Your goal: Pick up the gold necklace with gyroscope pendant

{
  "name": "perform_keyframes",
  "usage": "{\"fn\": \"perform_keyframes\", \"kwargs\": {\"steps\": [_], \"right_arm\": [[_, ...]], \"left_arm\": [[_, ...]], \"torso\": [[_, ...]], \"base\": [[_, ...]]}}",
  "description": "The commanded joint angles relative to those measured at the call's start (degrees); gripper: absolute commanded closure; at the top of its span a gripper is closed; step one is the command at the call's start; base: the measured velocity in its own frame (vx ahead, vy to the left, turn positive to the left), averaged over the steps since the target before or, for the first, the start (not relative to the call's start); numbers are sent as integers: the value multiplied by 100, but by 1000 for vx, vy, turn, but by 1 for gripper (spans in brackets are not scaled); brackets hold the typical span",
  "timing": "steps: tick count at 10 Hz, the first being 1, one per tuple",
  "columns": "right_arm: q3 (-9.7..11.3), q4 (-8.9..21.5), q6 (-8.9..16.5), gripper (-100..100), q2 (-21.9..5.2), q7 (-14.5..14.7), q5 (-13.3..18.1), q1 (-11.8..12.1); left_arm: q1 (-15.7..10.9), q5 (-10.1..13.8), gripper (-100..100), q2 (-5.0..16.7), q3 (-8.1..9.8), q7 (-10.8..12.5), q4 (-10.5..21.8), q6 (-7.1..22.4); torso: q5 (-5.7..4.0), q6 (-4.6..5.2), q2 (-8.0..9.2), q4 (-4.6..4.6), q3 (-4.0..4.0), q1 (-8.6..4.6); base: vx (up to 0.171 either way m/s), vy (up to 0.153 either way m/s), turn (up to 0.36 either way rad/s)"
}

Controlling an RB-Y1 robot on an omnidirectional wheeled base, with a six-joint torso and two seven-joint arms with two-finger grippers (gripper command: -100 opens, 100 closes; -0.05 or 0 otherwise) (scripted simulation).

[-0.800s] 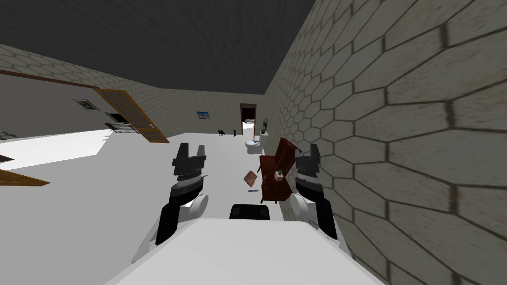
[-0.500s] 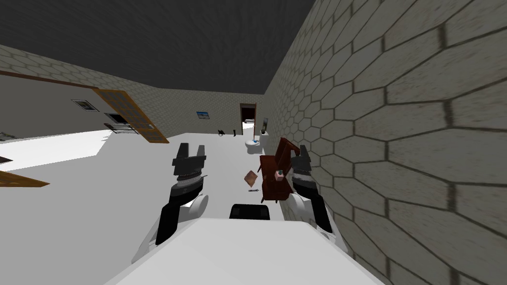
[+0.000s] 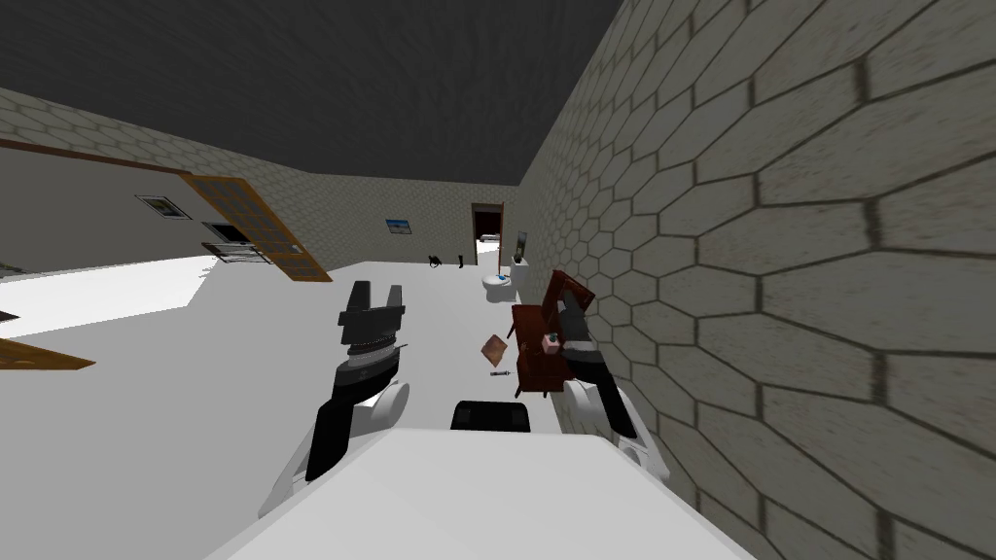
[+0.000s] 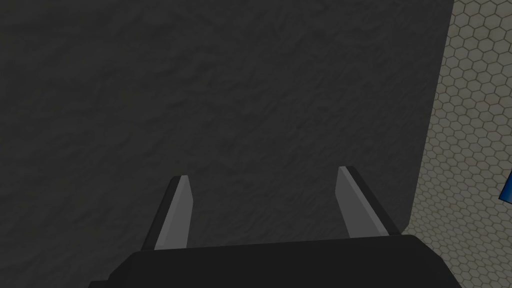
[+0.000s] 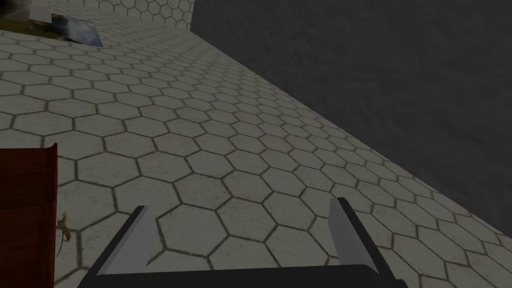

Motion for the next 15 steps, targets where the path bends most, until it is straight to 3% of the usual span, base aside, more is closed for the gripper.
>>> {"fn": "perform_keyframes", "kwargs": {"steps": [1,4,9,11,12,15], "right_arm": [[61,283,163,-100,-127,112,76,-162],[308,825,581,-100,-405,454,317,-403],[485,1361,894,-100,-569,719,503,-576],[669,1751,1210,-100,-714,1011,705,-753],[669,1855,1210,-100,-714,1011,705,-753],[945,2544,1686,-100,-900,1488,1035,-1017]], "left_arm": [[0,0,0,0,0,0,0,0],[0,0,0,0,0,0,0,0],[0,0,0,0,0,0,0,0],[0,0,0,0,0,0,0,0],[0,0,0,0,0,0,0,0],[0,0,0,0,0,0,0,0]], "torso": [[0,0,0,0,0,0],[1,1,-2,-1,-1,5],[-1,1,-6,-2,-4,-4],[-1,0,-8,-2,-5,-4],[0,0,-11,-2,-6,1],[0,1,-12,-3,-7,1]], "base": [[-7,31,-5],[-8,59,-6],[2,36,0],[10,45,9],[10,41,3],[18,46,20]]}}
